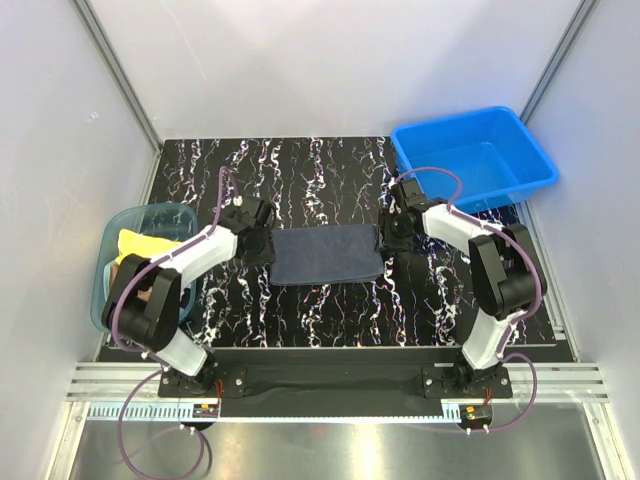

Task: Fold and stack the towels
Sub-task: Fold the towel, then neatly place the folded towel into the bin

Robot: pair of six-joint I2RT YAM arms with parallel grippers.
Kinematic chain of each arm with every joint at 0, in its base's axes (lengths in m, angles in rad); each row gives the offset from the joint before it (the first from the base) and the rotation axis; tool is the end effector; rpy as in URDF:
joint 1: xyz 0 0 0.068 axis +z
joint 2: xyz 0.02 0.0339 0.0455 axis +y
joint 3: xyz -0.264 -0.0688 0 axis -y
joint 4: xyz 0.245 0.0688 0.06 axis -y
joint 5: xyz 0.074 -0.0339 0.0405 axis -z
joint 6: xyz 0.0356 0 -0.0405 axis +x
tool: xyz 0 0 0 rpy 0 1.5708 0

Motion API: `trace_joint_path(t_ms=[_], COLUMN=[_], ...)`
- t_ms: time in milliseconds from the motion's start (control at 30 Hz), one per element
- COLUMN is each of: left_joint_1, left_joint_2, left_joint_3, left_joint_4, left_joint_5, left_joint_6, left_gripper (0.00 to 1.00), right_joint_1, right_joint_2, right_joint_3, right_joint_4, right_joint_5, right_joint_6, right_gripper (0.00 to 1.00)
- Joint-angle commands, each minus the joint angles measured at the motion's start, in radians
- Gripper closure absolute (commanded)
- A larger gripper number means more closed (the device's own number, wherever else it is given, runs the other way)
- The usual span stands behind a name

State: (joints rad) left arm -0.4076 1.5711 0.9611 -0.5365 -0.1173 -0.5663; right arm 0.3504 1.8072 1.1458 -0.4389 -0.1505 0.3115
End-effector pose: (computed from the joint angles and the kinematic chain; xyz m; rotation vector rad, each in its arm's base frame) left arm 0.2773 -0.1152 0.1867 -0.2490 2.6985 -0.1325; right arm 0.3377 0.1291 0.1697 -0.1019 2.7150 0.4053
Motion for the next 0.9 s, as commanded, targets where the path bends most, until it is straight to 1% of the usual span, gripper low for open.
trace_joint_path(t_ms=[0, 100, 167, 233, 300, 333, 433, 467, 500, 533, 567, 633, 700, 800, 867], left_joint_1=[-0.007, -0.005, -0.005, -0.005, -0.005, -0.007, -0.005, -0.005, -0.005, -0.007, -0.005, -0.007, -0.005, 0.000, 0.000], left_joint_2=[-0.051, -0.040, -0.023, -0.014, -0.002, 0.003, 0.007, 0.006, 0.000, -0.005, -0.011, -0.040, -0.057, -0.059, -0.068], left_joint_3=[-0.028, -0.056, -0.065, -0.082, -0.093, -0.097, -0.099, -0.098, -0.091, -0.076, -0.068, -0.062, -0.062, -0.044, -0.038], left_joint_4=[0.001, 0.026, 0.050, 0.079, 0.093, 0.095, 0.095, 0.089, 0.081, 0.058, 0.046, 0.026, 0.023, -0.017, -0.025], left_joint_5=[-0.001, 0.019, 0.060, 0.099, 0.108, 0.108, 0.104, 0.097, 0.090, 0.075, 0.058, 0.027, 0.012, -0.007, -0.001], left_joint_6=[-0.004, -0.015, -0.023, -0.029, -0.035, -0.035, -0.034, -0.032, -0.032, -0.032, -0.027, -0.032, -0.033, -0.029, -0.027], left_gripper=[0.58, 0.58, 0.58, 0.59, 0.60, 0.61, 0.74, 0.91, 0.98, 1.00, 1.00, 1.00, 1.00, 1.00, 1.00], right_joint_1=[-0.005, -0.004, -0.004, -0.004, -0.004, -0.005, -0.004, -0.004, -0.004, -0.005, -0.005, -0.004, -0.005, -0.005, -0.004], right_joint_2=[-0.104, -0.124, -0.134, -0.135, -0.132, -0.131, -0.132, -0.134, -0.140, -0.143, -0.146, -0.161, -0.183, -0.216, -0.229], right_joint_3=[-0.013, -0.067, -0.093, -0.130, -0.155, -0.162, -0.192, -0.196, -0.202, -0.204, -0.208, -0.216, -0.237, -0.262, -0.270], right_joint_4=[-0.057, -0.034, -0.014, 0.023, 0.055, 0.065, 0.095, 0.101, 0.104, 0.106, 0.112, 0.117, 0.146, 0.181, 0.196], right_joint_5=[-0.016, -0.027, -0.038, -0.063, -0.099, -0.107, -0.113, -0.112, -0.101, -0.101, -0.101, -0.098, -0.139, -0.199, -0.212], right_joint_6=[0.047, 0.070, 0.080, 0.095, 0.109, 0.115, 0.135, 0.136, 0.141, 0.141, 0.144, 0.150, 0.164, 0.187, 0.193], right_gripper=[0.51, 0.52, 0.52, 0.52, 0.53, 0.53, 0.56, 0.61, 0.65, 0.70, 0.80, 0.92, 1.00, 1.00, 1.00])
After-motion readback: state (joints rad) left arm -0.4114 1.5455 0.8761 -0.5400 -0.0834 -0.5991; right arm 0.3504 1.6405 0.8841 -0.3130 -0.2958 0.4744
